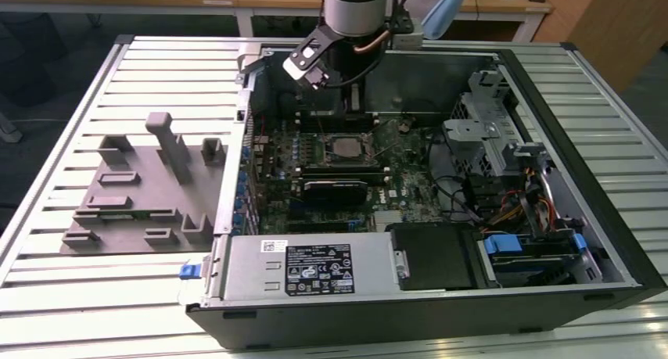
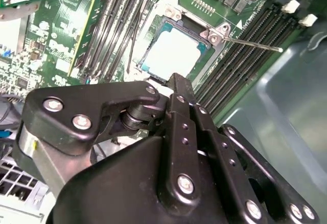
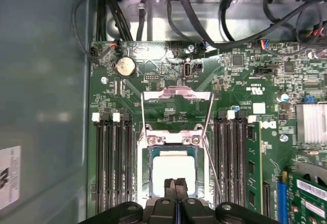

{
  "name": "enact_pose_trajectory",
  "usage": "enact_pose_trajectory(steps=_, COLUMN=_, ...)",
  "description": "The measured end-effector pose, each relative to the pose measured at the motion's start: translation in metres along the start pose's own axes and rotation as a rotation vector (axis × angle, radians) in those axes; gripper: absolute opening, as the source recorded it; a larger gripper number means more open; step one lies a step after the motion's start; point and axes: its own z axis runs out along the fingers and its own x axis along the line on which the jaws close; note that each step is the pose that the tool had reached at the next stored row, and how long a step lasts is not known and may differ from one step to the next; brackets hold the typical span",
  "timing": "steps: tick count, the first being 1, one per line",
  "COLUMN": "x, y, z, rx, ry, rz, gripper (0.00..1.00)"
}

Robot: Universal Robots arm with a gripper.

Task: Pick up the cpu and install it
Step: 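Place the cpu into insertion slot, then close the cpu cover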

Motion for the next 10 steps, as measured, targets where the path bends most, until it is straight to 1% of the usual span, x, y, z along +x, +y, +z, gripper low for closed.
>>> enact_pose_trajectory(steps=3, x=-0.0001, y=0.0003, z=-0.0053, rx=-0.0005, ry=-0.0001, rz=0.000, gripper=0.11)
enact_pose_trajectory(steps=5, x=-0.0001, y=0.0004, z=-0.0072, rx=-0.0005, ry=-0.0001, rz=0.000, gripper=0.11)
enact_pose_trajectory(steps=10, x=-0.0001, y=0.0005, z=-0.0077, rx=-0.0006, ry=0.0000, rz=0.000, gripper=0.11)
